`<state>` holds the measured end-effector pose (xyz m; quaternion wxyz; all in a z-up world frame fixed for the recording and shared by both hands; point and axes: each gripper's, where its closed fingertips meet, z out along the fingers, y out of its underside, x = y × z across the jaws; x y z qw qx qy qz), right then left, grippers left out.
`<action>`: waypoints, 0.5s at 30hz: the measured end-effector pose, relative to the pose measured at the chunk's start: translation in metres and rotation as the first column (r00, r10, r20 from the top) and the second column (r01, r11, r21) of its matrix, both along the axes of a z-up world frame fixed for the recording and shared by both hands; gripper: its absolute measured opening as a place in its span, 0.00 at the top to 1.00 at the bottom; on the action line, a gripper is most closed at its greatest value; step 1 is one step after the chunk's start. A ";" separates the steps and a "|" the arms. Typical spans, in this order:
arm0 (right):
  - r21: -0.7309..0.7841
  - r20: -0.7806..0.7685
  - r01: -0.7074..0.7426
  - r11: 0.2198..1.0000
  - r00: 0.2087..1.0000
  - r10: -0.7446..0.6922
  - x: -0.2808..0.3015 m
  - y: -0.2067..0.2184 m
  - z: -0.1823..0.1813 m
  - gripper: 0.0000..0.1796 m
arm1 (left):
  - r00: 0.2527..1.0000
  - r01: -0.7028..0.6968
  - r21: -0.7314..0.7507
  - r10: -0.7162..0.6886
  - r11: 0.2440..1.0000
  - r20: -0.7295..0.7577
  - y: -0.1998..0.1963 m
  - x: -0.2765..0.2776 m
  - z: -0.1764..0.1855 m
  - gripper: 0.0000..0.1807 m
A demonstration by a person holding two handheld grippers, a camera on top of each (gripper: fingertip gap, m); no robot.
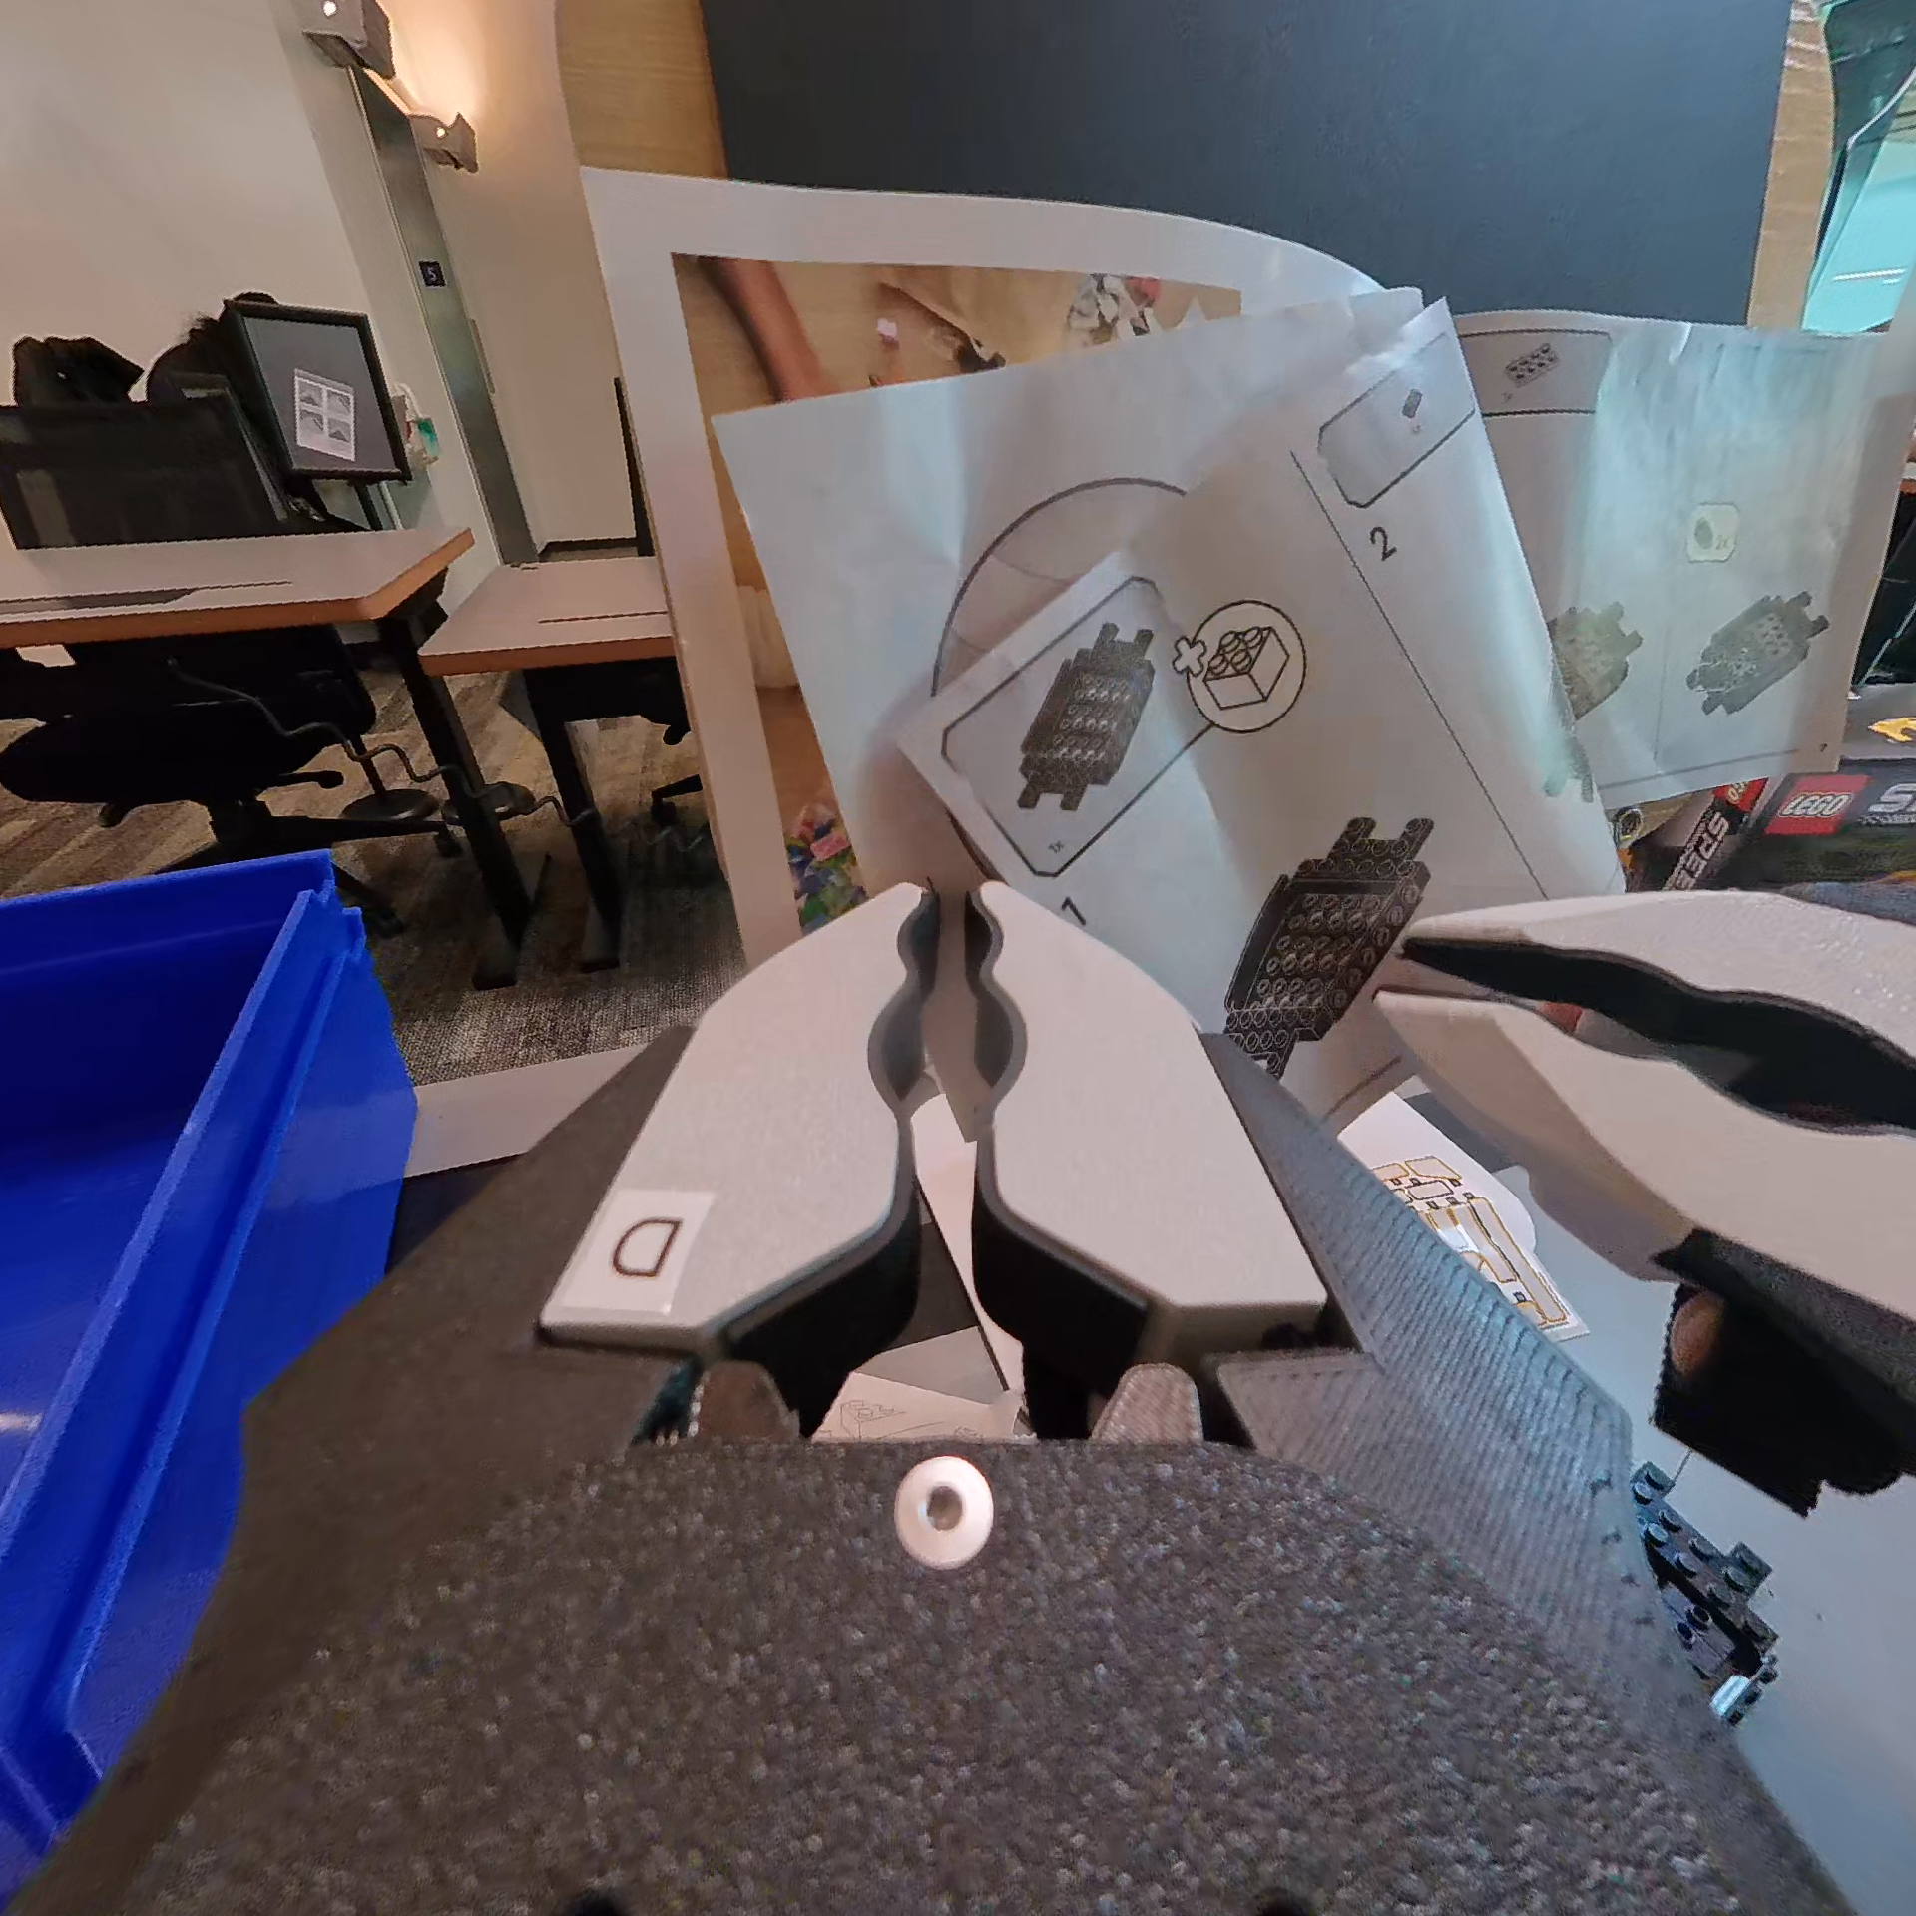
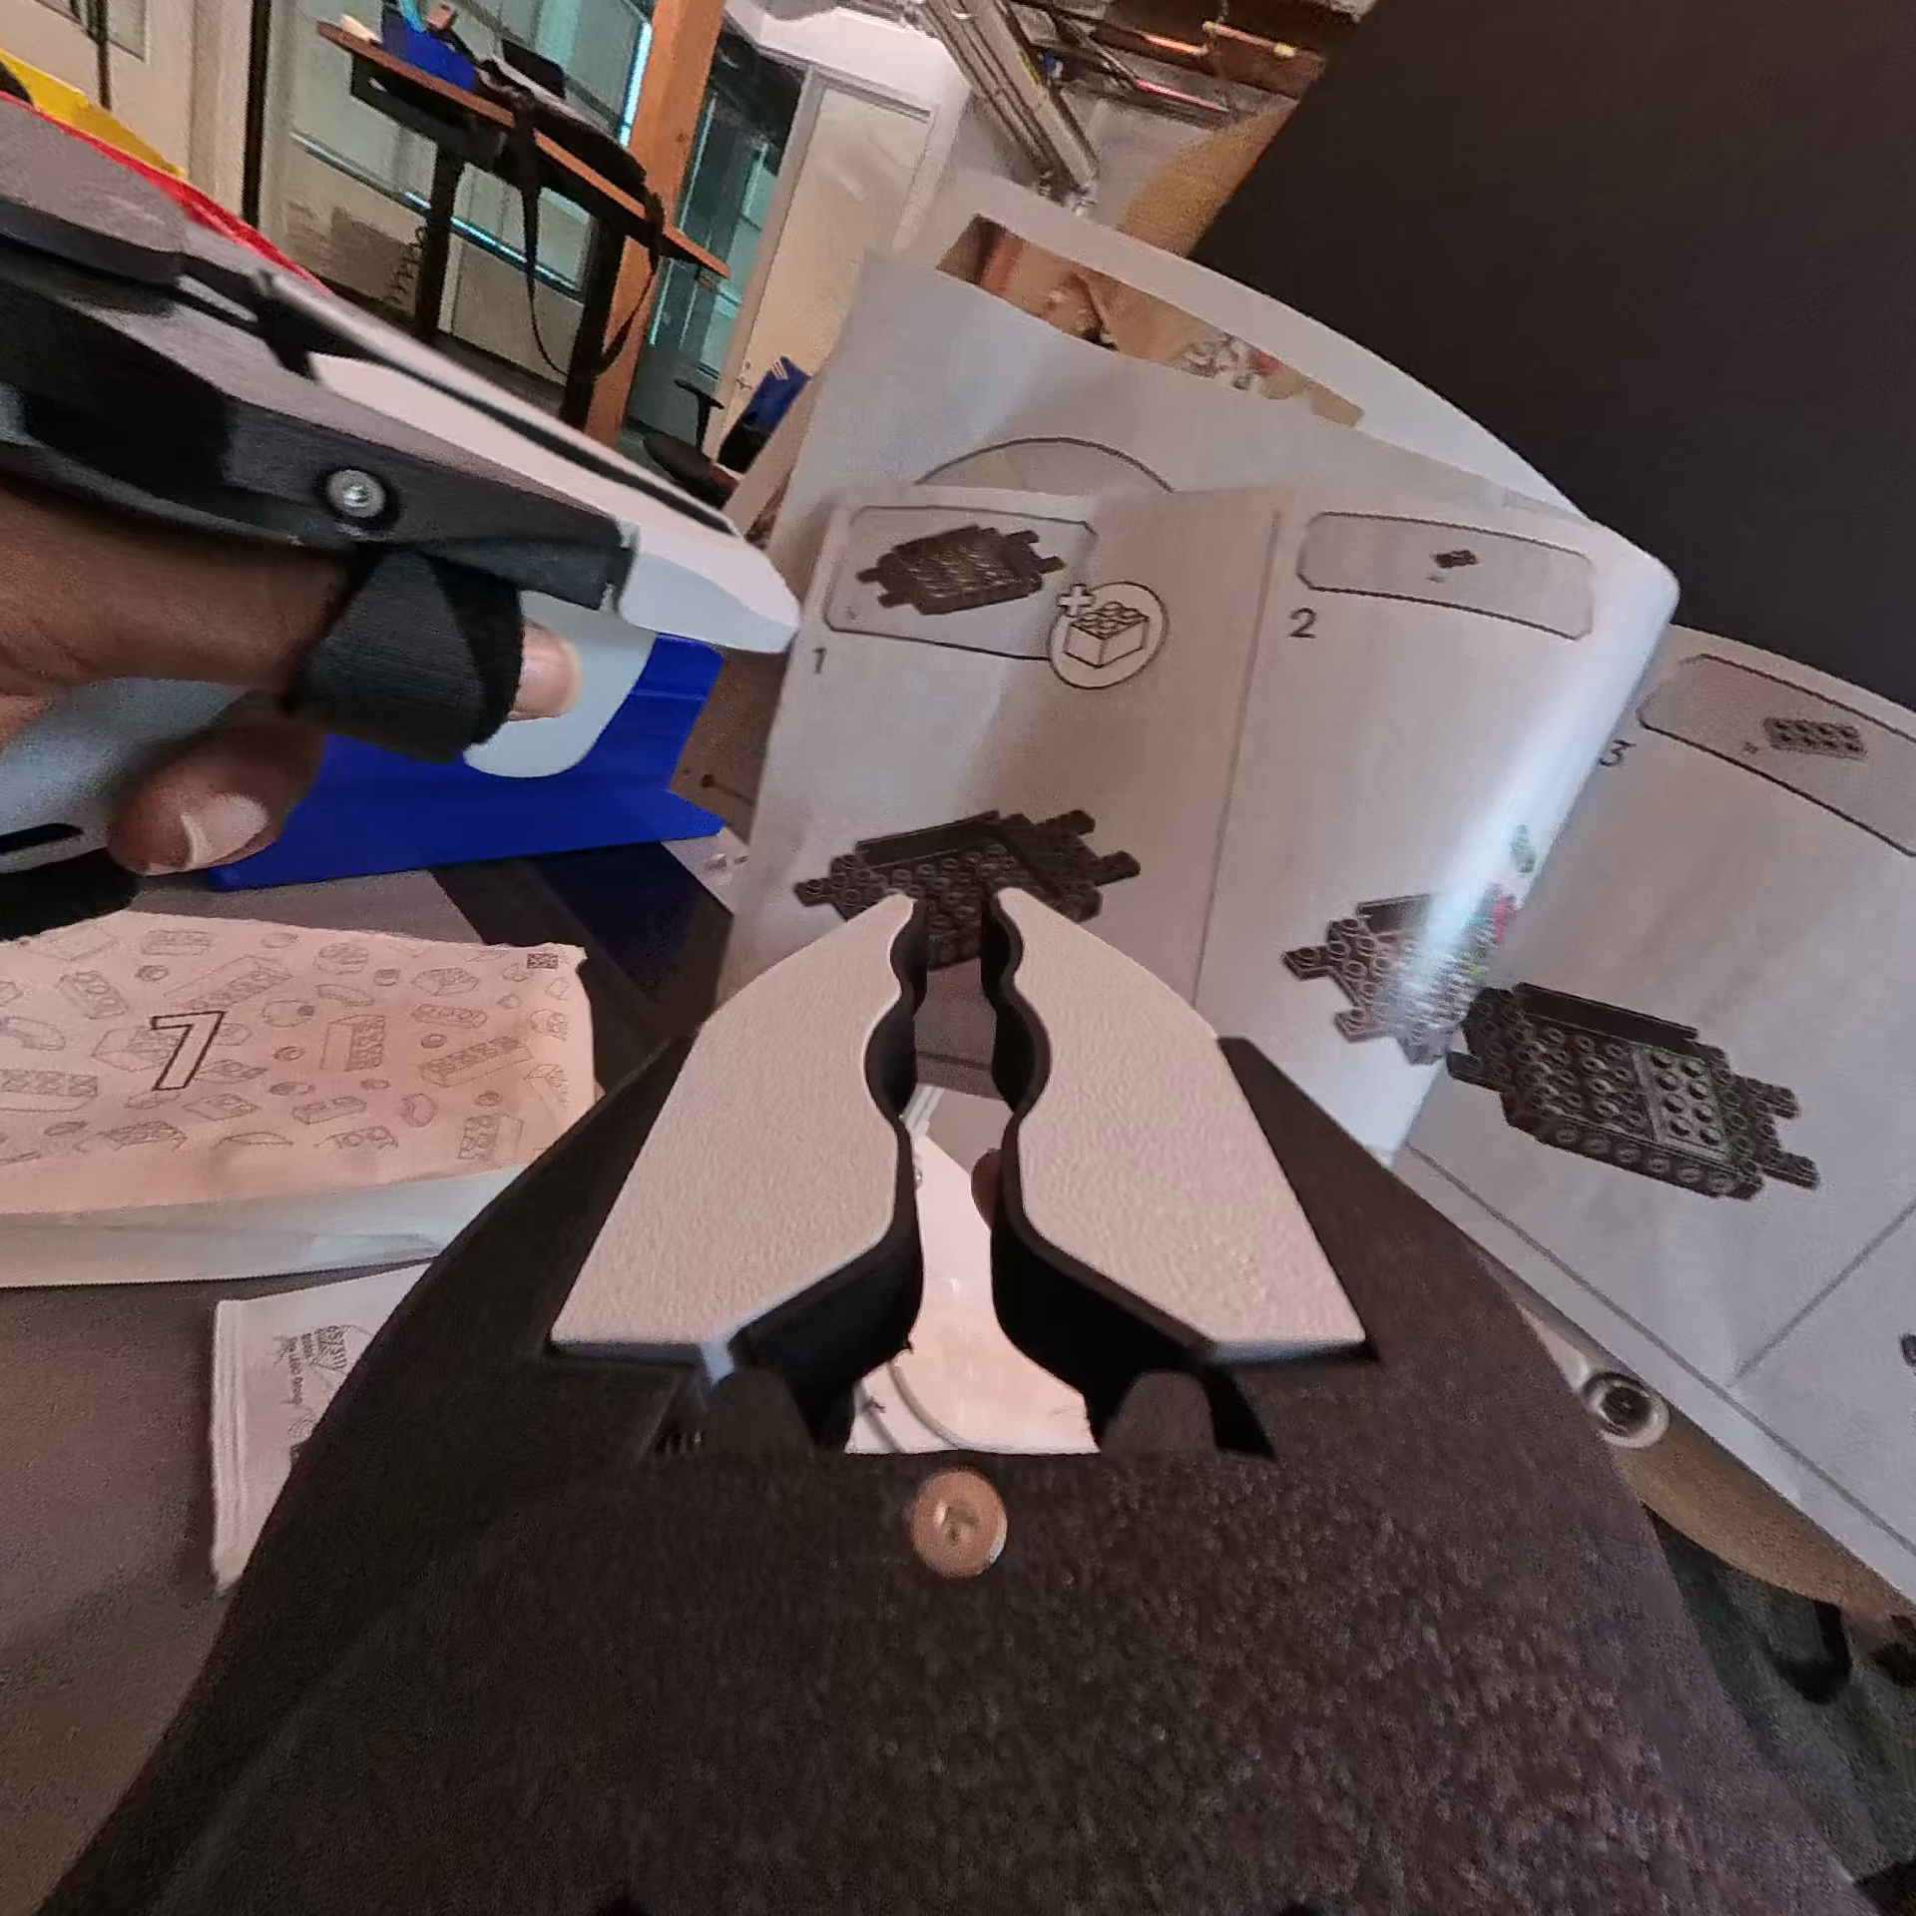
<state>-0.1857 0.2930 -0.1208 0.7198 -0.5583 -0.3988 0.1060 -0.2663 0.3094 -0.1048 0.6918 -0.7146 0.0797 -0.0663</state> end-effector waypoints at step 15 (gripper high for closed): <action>0.578 0.308 0.098 0.810 0.894 -0.327 0.010 -0.011 -0.006 0.54 | 1.000 0.003 0.001 -0.003 1.000 -0.003 0.000 0.002 0.001 0.98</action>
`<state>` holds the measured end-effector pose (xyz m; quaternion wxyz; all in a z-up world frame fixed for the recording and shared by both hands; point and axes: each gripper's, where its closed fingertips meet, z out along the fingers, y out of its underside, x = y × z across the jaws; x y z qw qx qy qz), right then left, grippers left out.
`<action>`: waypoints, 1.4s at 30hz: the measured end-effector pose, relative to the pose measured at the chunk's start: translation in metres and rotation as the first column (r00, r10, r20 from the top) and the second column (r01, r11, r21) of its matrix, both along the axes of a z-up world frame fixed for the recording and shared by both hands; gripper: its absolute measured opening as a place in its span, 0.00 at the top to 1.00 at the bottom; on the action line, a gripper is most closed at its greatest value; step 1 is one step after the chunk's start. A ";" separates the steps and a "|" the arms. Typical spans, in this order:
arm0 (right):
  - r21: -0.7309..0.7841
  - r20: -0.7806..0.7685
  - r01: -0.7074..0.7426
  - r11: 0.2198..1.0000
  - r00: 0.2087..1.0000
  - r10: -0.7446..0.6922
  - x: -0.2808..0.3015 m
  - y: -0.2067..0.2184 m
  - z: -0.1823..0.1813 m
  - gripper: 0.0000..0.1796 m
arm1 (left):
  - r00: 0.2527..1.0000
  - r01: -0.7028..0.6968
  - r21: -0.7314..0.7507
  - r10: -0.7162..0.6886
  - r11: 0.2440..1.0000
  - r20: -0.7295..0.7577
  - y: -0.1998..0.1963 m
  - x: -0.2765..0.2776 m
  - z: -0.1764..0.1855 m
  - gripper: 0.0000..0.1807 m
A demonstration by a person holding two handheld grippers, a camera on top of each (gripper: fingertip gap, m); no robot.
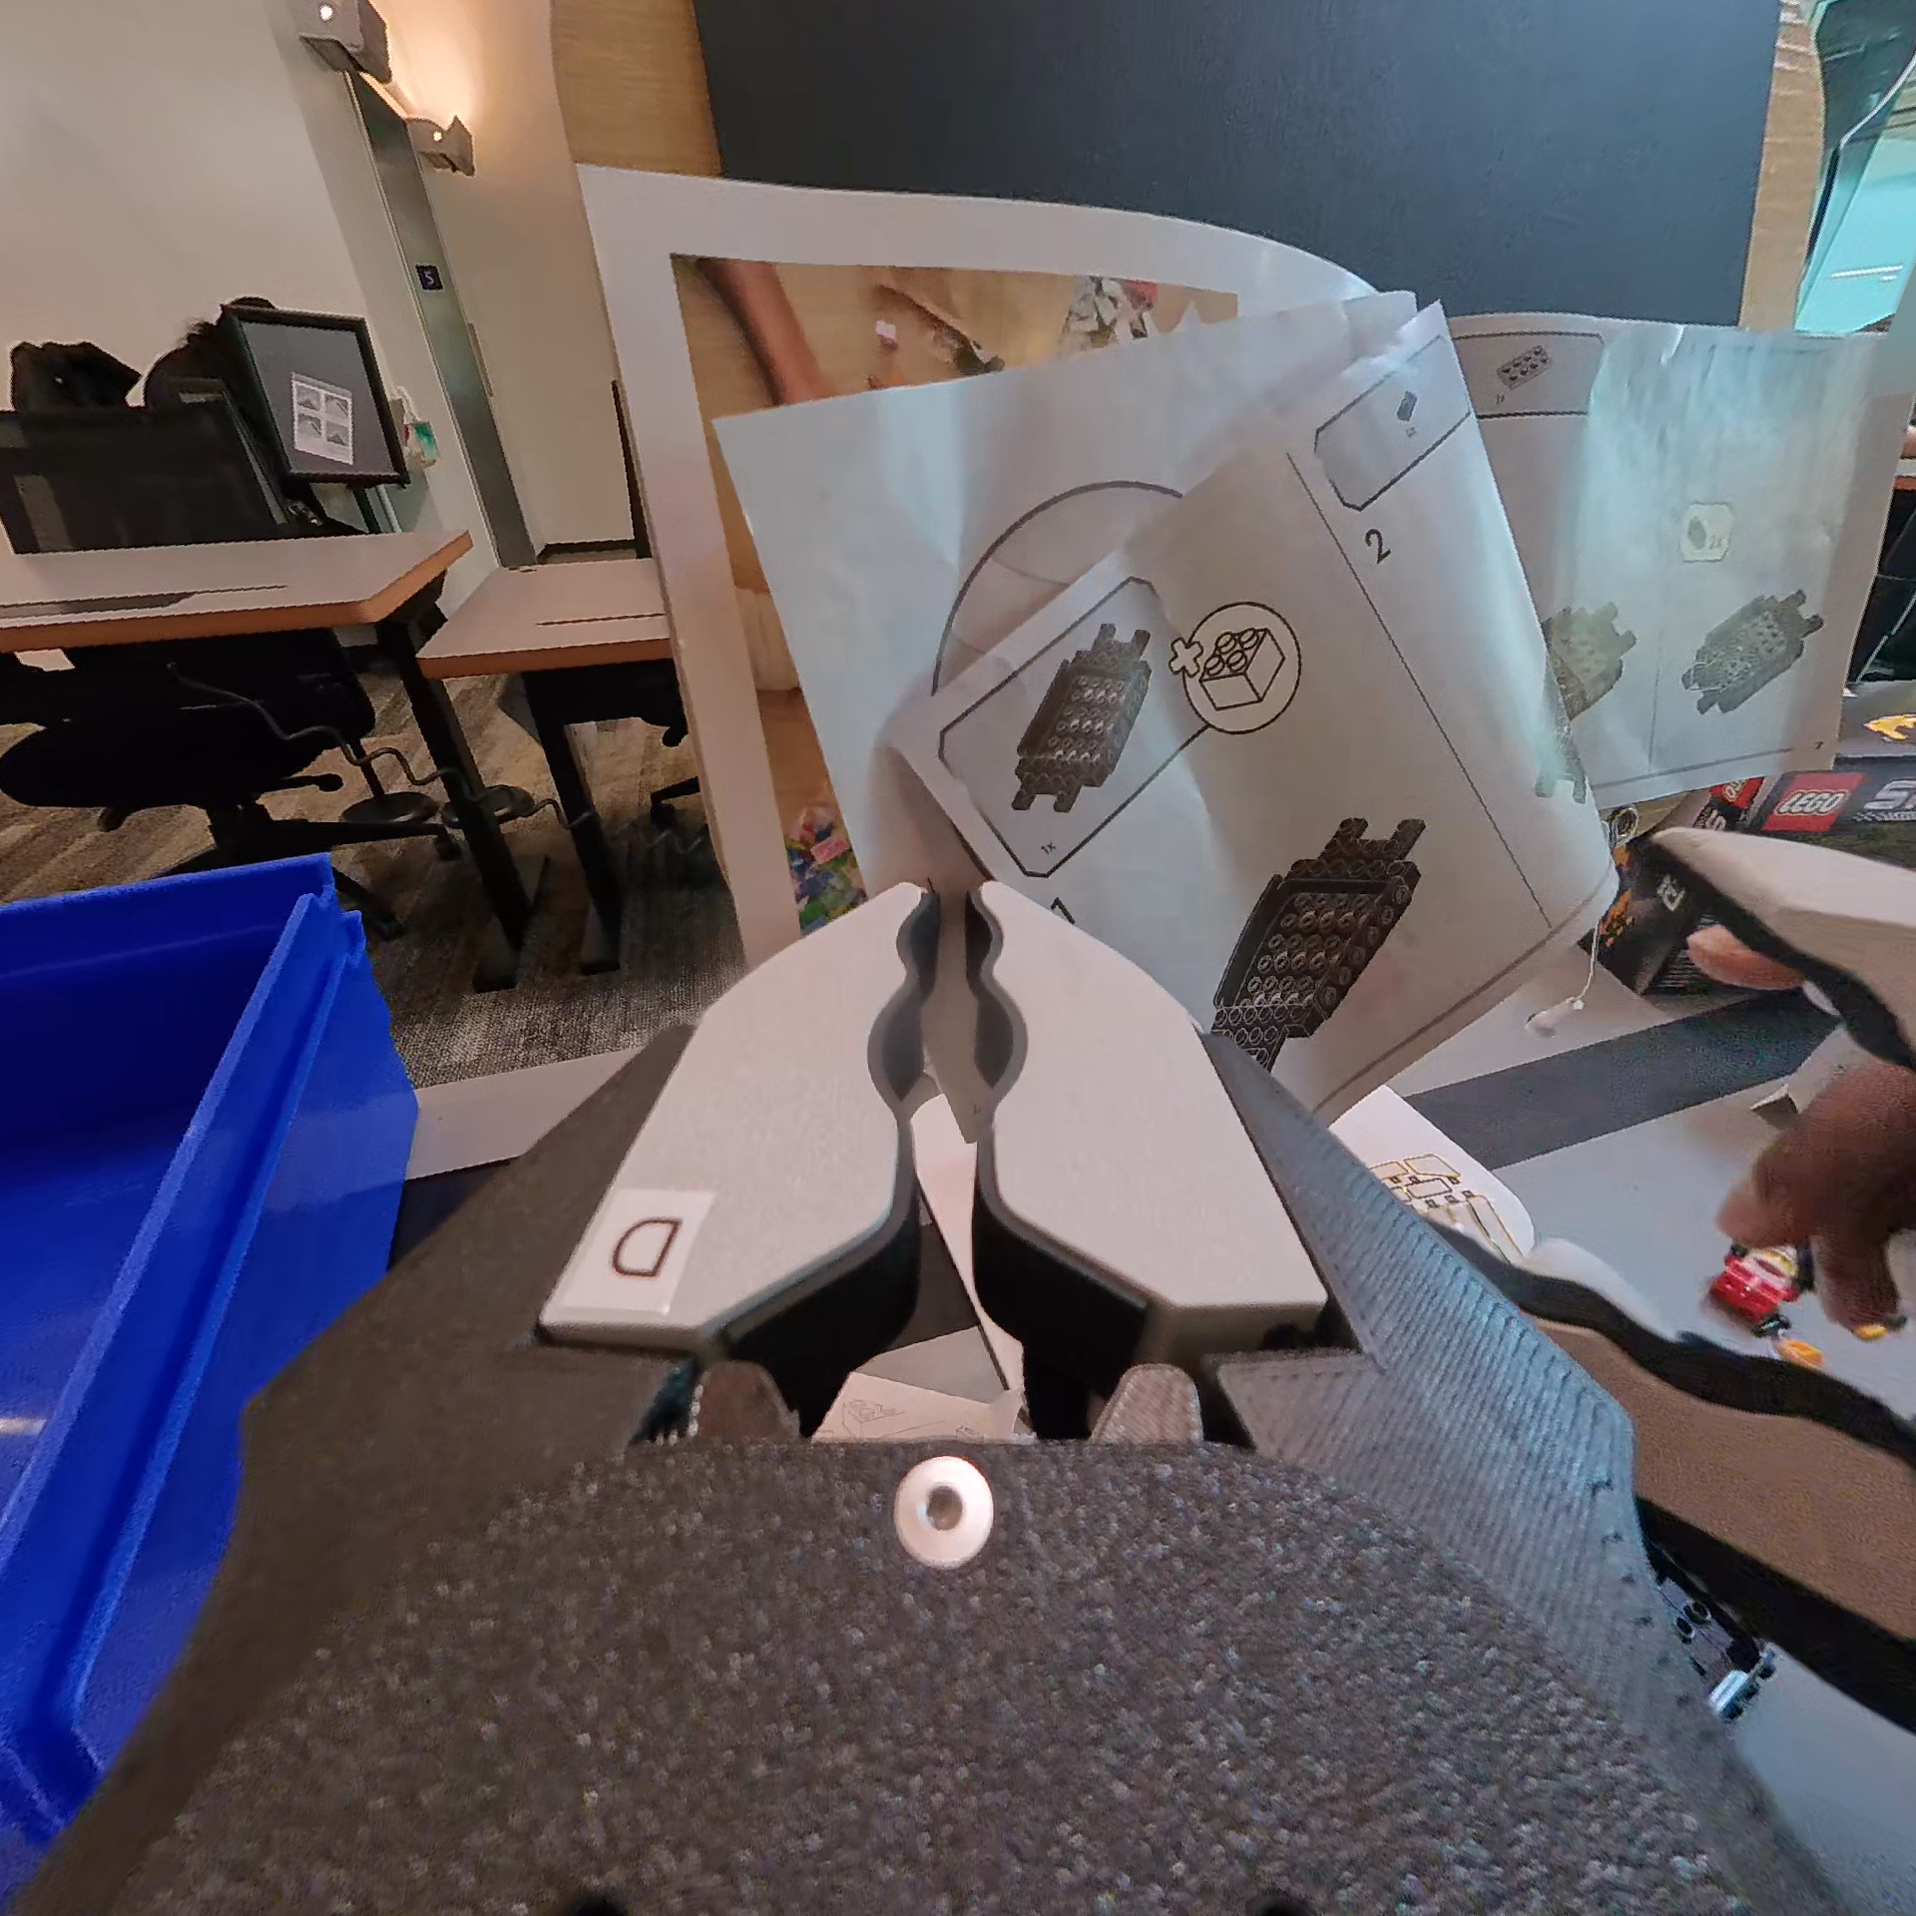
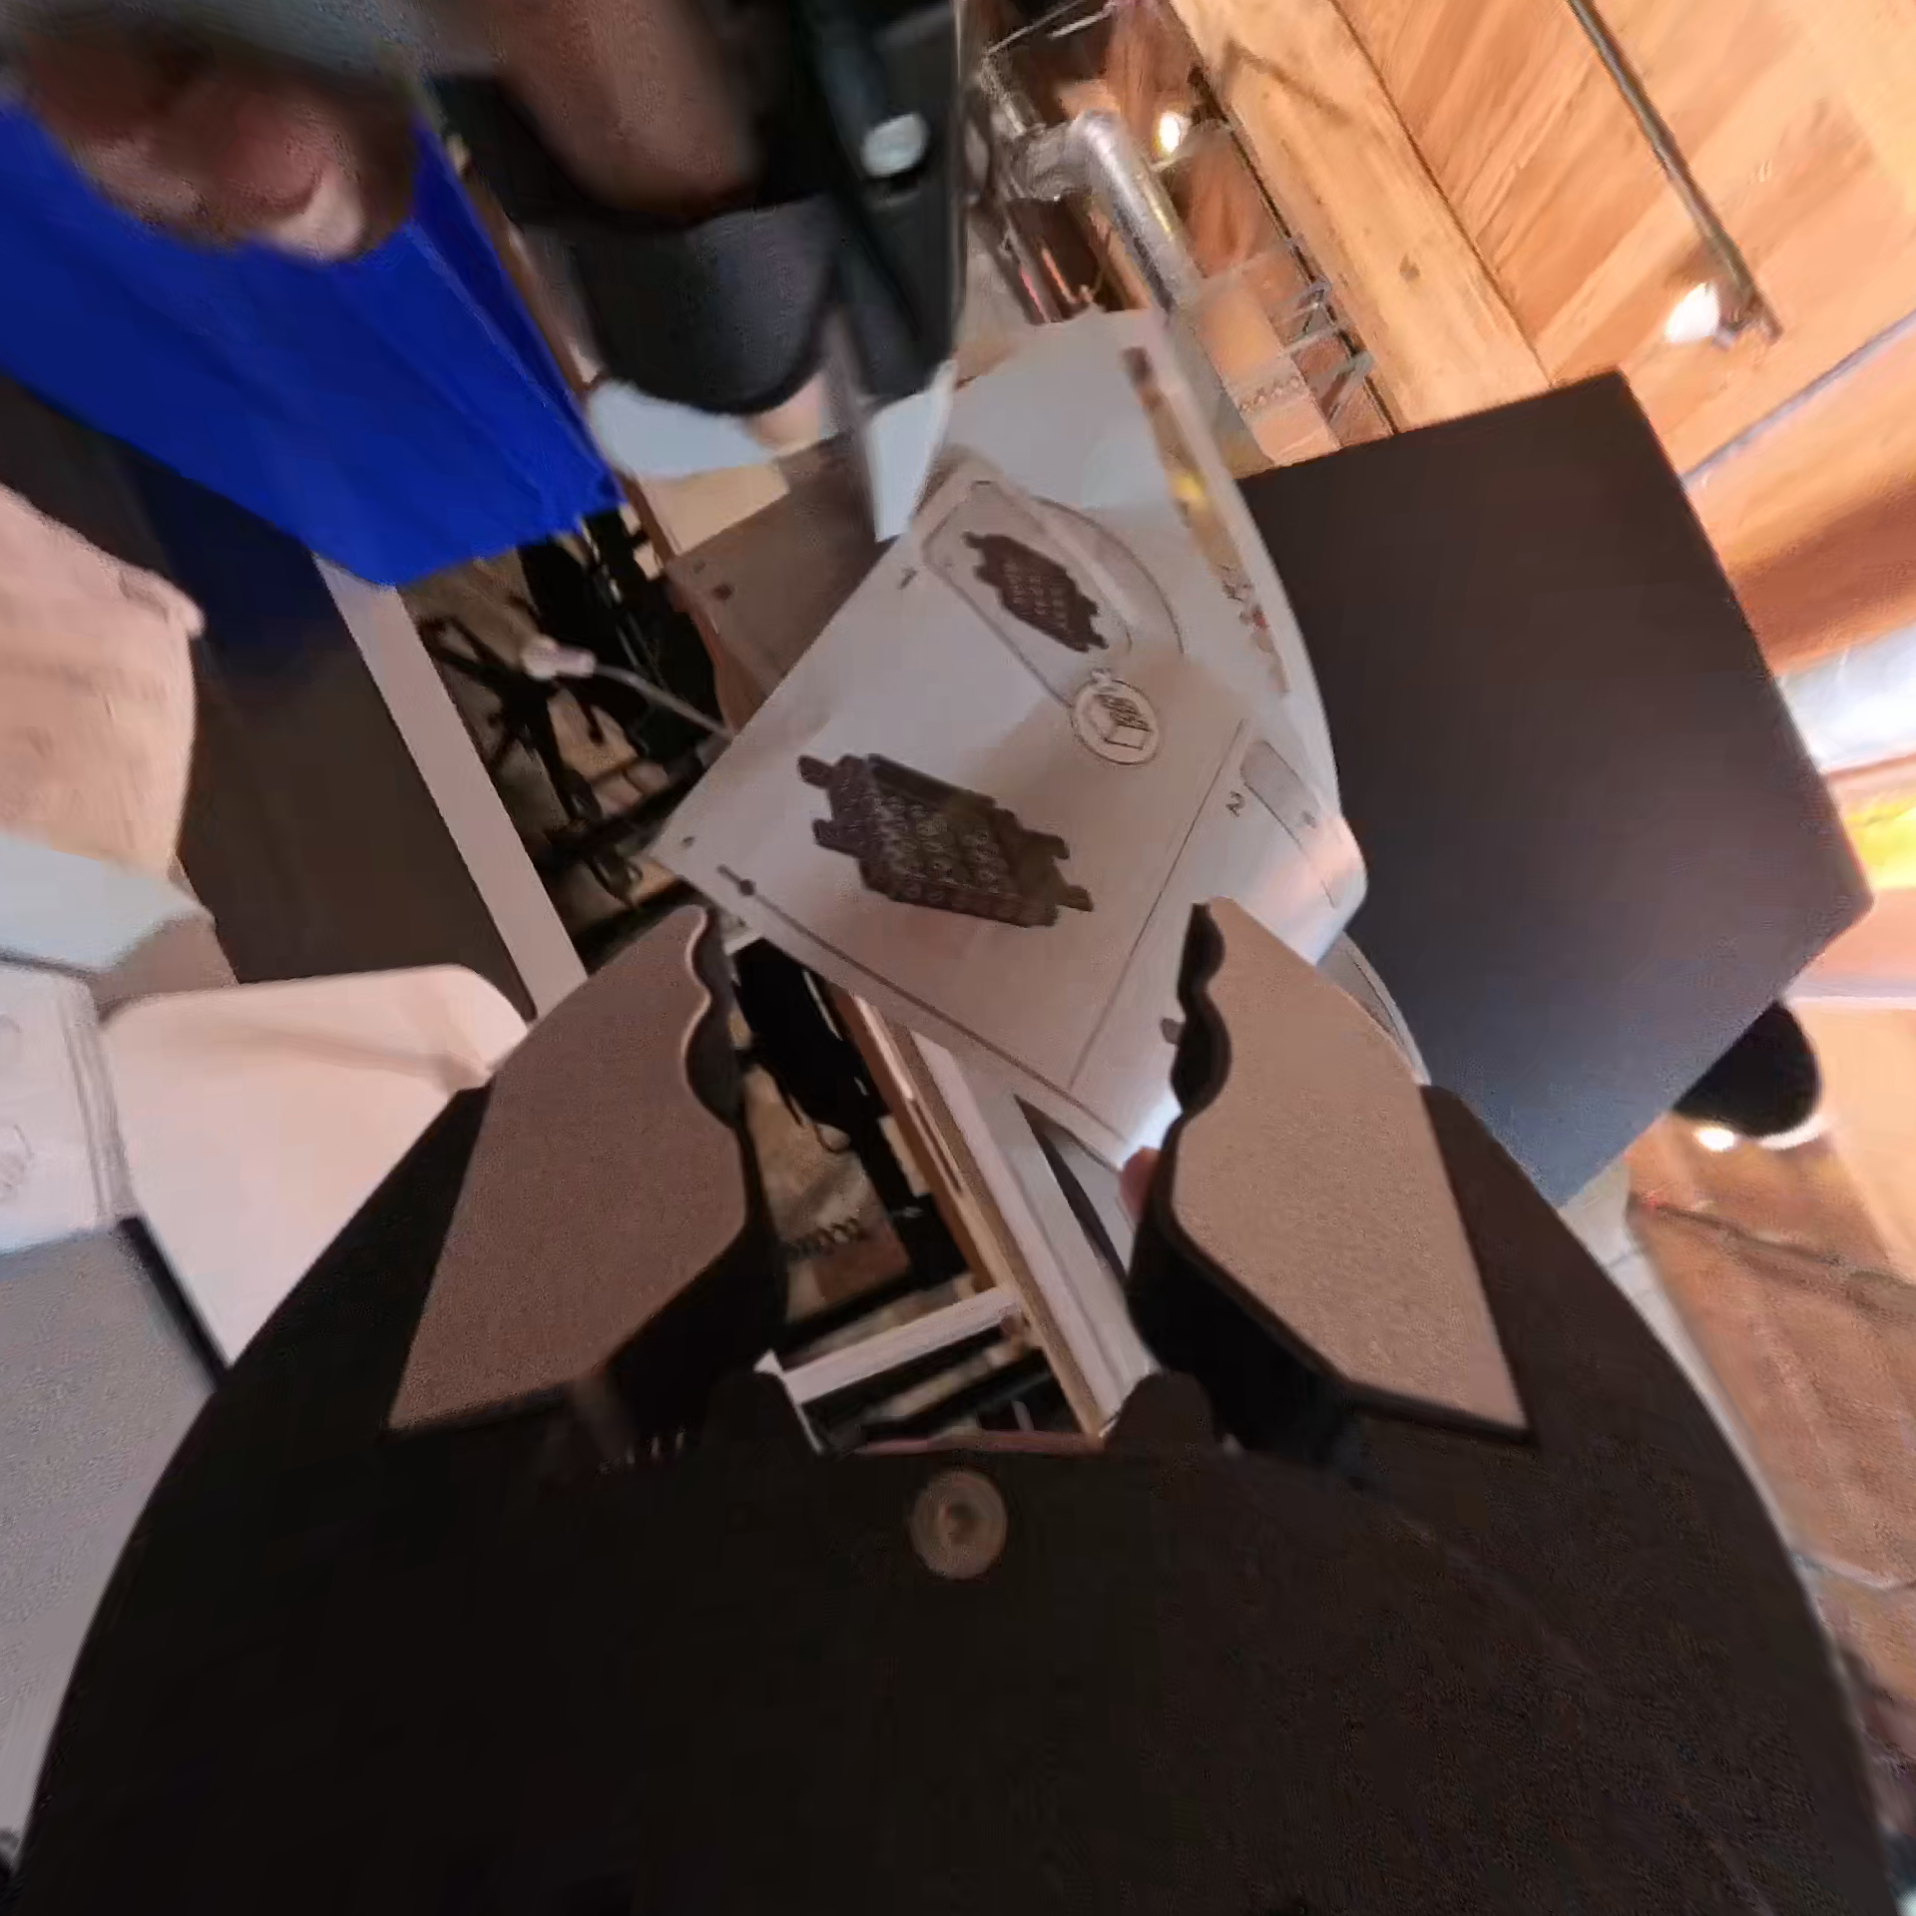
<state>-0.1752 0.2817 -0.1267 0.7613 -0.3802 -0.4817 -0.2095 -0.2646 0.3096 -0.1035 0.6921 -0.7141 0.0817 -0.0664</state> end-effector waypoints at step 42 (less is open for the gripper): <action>-0.465 -0.751 0.045 0.884 0.509 -0.421 0.275 0.073 0.056 0.90 | 1.000 0.003 -0.012 -0.004 1.000 -0.029 0.002 0.003 -0.003 0.98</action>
